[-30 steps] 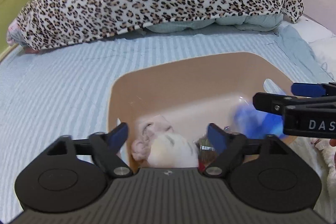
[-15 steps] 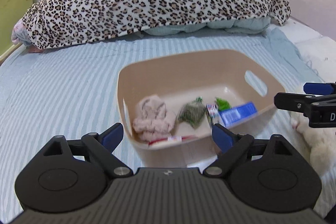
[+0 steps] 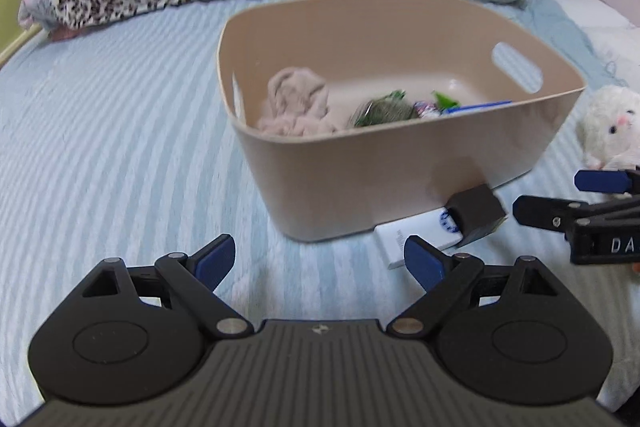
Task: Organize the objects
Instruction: 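Grasp the white card box with left tool while right tool grasps black box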
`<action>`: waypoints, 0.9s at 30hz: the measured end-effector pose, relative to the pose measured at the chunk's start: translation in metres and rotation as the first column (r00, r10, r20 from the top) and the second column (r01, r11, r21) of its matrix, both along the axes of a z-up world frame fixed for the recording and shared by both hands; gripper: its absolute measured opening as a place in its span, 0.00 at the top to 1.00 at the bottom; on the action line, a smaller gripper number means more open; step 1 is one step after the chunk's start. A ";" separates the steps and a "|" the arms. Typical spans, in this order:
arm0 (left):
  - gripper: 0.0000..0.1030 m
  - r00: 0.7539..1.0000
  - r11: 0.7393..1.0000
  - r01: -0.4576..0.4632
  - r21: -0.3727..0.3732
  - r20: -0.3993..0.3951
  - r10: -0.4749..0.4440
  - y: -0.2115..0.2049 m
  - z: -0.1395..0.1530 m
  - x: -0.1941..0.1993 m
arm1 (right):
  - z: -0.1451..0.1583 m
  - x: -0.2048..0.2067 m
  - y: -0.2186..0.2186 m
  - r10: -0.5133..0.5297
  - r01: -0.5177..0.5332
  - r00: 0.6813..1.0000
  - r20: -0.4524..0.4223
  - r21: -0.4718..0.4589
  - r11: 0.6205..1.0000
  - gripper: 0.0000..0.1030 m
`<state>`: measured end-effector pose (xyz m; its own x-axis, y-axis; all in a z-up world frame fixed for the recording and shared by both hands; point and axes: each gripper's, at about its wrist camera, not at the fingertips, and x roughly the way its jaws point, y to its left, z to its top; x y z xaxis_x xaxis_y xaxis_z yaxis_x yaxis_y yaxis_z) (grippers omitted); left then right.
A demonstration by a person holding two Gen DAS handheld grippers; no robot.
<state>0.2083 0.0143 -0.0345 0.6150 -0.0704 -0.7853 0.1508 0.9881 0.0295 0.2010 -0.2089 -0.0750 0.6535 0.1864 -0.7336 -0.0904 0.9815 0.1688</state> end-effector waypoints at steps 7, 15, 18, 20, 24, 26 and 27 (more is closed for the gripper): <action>0.11 0.999 1.000 -0.027 0.015 -0.035 0.027 0.003 -0.012 0.009 | -0.019 0.015 0.022 0.022 -0.021 0.999 -0.032 0.021 1.000 0.00; 0.11 0.999 1.000 0.001 -0.015 -0.043 -0.001 -0.010 -0.012 0.014 | -0.031 0.024 0.013 -0.016 0.016 0.998 -0.064 0.004 1.000 0.02; 0.11 0.999 1.000 0.009 -0.028 -0.048 -0.010 -0.020 -0.013 0.017 | -0.031 0.022 0.003 -0.029 0.028 0.998 -0.054 -0.013 1.000 0.02; 0.11 0.998 0.999 0.014 -0.040 -0.054 -0.016 -0.027 -0.014 0.020 | -0.031 0.021 -0.003 -0.040 0.039 0.998 -0.053 -0.023 0.999 0.02; 0.11 0.996 0.998 0.018 -0.054 -0.081 -0.022 -0.041 -0.019 0.027 | -0.030 0.021 -0.016 -0.059 0.057 0.997 -0.051 -0.039 0.998 0.02; 0.11 0.995 0.997 0.016 -0.072 -0.101 -0.023 -0.046 -0.024 0.030 | -0.031 0.021 -0.022 -0.065 0.063 0.997 -0.050 -0.039 0.997 0.02; 0.11 0.994 0.996 0.013 -0.087 -0.106 -0.022 -0.047 -0.026 0.031 | -0.032 0.022 -0.023 -0.070 0.067 0.996 -0.053 -0.044 0.997 0.02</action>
